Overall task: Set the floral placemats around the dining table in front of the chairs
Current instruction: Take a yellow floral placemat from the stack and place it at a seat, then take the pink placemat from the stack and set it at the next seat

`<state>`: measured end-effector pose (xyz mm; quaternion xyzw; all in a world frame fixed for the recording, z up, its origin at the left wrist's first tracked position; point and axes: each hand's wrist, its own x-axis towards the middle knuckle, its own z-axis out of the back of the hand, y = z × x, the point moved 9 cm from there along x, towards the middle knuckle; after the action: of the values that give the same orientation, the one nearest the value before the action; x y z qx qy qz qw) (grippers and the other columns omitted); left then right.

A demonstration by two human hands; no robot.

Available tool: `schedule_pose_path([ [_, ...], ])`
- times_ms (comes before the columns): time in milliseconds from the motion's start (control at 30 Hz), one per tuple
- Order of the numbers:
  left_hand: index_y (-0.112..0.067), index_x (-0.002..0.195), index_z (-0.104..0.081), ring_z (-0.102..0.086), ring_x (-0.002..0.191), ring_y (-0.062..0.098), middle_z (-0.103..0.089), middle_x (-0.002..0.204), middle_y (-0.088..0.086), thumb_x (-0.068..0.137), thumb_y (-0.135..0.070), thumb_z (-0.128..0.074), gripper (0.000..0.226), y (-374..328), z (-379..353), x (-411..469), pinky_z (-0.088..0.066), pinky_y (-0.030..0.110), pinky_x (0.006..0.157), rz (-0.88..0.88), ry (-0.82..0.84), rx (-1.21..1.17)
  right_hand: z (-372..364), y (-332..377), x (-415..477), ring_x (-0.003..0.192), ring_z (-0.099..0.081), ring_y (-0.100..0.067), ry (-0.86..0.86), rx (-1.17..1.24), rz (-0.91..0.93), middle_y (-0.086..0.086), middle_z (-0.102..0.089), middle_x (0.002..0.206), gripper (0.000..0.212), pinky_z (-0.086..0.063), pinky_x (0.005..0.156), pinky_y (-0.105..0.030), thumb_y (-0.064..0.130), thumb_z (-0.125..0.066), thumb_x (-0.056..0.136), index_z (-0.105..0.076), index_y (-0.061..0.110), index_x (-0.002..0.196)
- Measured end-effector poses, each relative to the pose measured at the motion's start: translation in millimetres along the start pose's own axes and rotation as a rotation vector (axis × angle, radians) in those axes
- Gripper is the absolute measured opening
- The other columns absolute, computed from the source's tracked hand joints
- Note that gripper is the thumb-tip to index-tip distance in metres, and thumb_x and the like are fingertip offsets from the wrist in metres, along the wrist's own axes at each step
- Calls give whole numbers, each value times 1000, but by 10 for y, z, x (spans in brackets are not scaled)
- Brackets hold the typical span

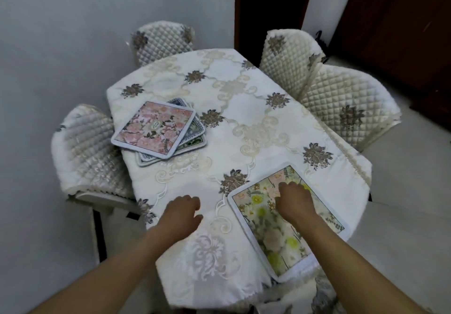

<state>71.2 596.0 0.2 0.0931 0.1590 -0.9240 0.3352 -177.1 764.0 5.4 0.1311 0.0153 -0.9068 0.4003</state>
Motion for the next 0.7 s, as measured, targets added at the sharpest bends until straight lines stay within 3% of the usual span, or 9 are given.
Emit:
schedule_pose_path([
  [167,-20,108,-56,-55,100,28,-60,107,5,90,-46,-54,32,1024,827,-55,-42,37,80,15,-137,213,539,983,28,106,-54,-31,-169,-78,74,-10,-60,108,21,-41,87,-39,28,-52,92,-55,15,109],
  [333,-17,96,-58,-56,93,30,-62,98,7,85,-41,-55,26,1997,1439,-196,-46,38,76,-25,-235,202,754,1956,-73,105,-52,-33,-254,-76,47,-10,-60,104,20,-39,84,-40,30,-54,91,-56,13,102],
  [567,-20,103,-60,-57,98,28,-63,103,5,85,-38,-55,26,2943,1970,-261,-48,40,83,-61,-220,189,809,3017,-155,99,-53,-32,-281,-26,-26,-8,-59,97,20,-36,76,-38,33,-55,91,-55,13,96],
  [700,-21,98,-59,-56,96,29,-62,99,6,86,-37,-54,21,3199,2110,0,-47,40,83,-81,-218,161,823,3232,-86,98,-53,-31,-274,-14,-75,-8,-58,97,21,-39,78,-38,34,-55,91,-54,14,95],
])
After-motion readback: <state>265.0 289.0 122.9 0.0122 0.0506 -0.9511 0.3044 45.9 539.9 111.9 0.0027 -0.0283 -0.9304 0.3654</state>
